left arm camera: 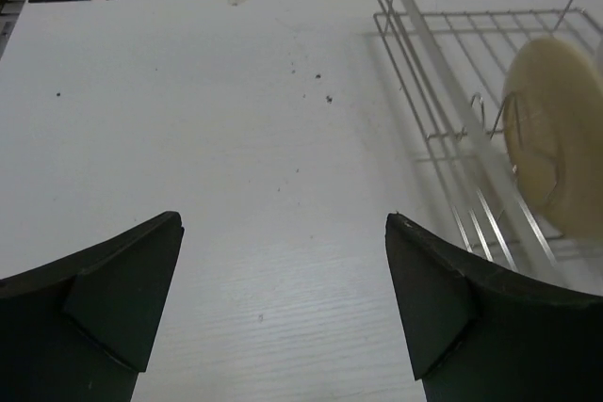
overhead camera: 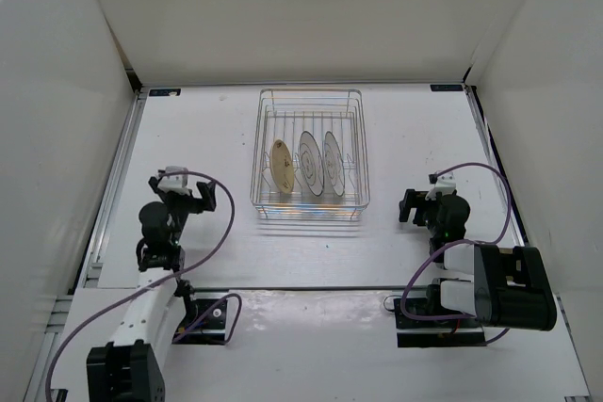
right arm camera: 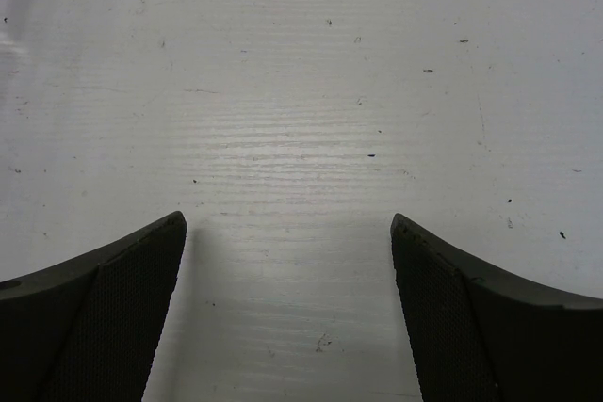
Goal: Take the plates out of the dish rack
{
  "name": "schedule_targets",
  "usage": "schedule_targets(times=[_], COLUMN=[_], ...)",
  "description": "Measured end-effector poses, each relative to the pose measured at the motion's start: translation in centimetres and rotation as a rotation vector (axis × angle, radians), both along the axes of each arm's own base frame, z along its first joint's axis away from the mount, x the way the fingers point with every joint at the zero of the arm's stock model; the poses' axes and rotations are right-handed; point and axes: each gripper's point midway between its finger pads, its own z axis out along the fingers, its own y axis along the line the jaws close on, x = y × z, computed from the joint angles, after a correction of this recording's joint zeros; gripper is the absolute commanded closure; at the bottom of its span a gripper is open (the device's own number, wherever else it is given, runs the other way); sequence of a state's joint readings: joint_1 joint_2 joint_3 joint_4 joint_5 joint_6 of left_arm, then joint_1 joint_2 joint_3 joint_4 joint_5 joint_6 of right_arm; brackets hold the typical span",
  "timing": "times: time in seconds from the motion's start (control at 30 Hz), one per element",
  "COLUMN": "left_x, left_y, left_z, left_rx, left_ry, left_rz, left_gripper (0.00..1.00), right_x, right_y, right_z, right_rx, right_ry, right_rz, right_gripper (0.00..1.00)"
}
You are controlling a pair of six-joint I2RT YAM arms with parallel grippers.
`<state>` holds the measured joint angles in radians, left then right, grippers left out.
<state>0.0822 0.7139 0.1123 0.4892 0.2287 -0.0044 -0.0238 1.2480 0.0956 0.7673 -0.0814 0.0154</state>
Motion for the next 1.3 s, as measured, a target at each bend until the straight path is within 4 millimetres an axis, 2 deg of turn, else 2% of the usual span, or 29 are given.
schedule_targets(times=[0.13, 0.23, 0.33, 0.4, 0.47, 0.53, 0.6, 0.63, 0.67, 0.77, 0.83, 0.87, 0.93, 1.0, 1.07, 1.17, 1.23, 1.3], left_x=[0.8, 2.0, 5.2, 7.4, 8.2, 8.2, 8.4, 8.5, 8.7, 10.6, 11.7, 12.3, 13.7, 14.5, 13.7, 11.8, 11.6, 12.3], left_y=[-0.1, -0.3, -1.5, -2.7, -3.5, -4.1, -5.3, -6.4, -8.3, -13.5, -15.5, -15.7, -14.6, -13.2, -12.0, -12.6, -13.5, -14.0], left_z=[4.5, 8.9, 13.9, 15.1, 13.5, 10.4, 8.6, 8.3, 8.6, 11.8, 13.5, 13.8, 13.3, 11.5, 8.5, 4.2, 3.2, 3.4], left_rx=[-0.091, -0.139, -0.191, -0.271, -0.378, -0.472, -0.438, -0.387, -0.327, -0.181, -0.147, -0.143, -0.134, -0.106, -0.054, 0.031, 0.055, 0.049], left_ry=[0.093, 0.208, 0.308, 0.35, 0.415, 0.513, 0.588, 0.617, 0.635, 0.579, 0.537, 0.529, 0.524, 0.523, 0.536, 0.597, 0.613, 0.578], left_rz=[0.054, 0.06, 0.011, -0.062, -0.12, -0.128, -0.125, -0.131, -0.167, -0.28, -0.32, -0.315, -0.244, -0.153, -0.086, -0.079, -0.095, -0.102], left_gripper=[0.01, 0.01, 0.01, 0.01, 0.01, 0.01, 0.01, 0.01, 0.01, 0.01, 0.01, 0.01, 0.01, 0.01, 0.01, 0.01, 0.01, 0.01], right_x=[0.0, 0.0, 0.0, 0.0, 0.0, 0.0, 0.0, 0.0, 0.0, 0.0, 0.0, 0.0, 0.0, 0.0, -0.1, -0.3, 0.0, 0.8], right_y=[0.0, 0.0, 0.0, 0.0, 0.0, 0.0, 0.0, 0.0, 0.0, 0.0, 0.0, 0.0, 0.0, 0.0, 0.3, 0.5, 0.5, 0.3], right_z=[0.0, 0.0, 0.0, 0.0, 0.0, 0.0, 0.0, 0.0, 0.0, 0.0, 0.0, 0.0, 0.0, 0.0, 0.0, 0.1, 0.4, 1.2], right_rx=[0.0, 0.0, 0.0, 0.0, 0.0, 0.0, 0.0, 0.0, 0.0, 0.0, 0.0, 0.001, 0.001, -0.008, -0.014, -0.02, -0.021, -0.016], right_ry=[0.0, 0.0, 0.0, 0.0, 0.0, 0.0, 0.0, 0.0, 0.0, 0.0, 0.0, 0.0, 0.0, -0.001, -0.003, 0.002, 0.02, 0.032], right_rz=[0.0, 0.0, 0.001, 0.001, 0.001, 0.001, 0.0, 0.001, 0.001, 0.001, 0.001, 0.001, 0.001, 0.01, 0.034, 0.053, 0.05, 0.034], right_gripper=[0.1, 0.1, 0.1, 0.1, 0.1, 0.1, 0.1, 0.1, 0.1, 0.1, 0.1, 0.1, 0.1, 0.1, 0.1, 0.1, 0.1, 0.1])
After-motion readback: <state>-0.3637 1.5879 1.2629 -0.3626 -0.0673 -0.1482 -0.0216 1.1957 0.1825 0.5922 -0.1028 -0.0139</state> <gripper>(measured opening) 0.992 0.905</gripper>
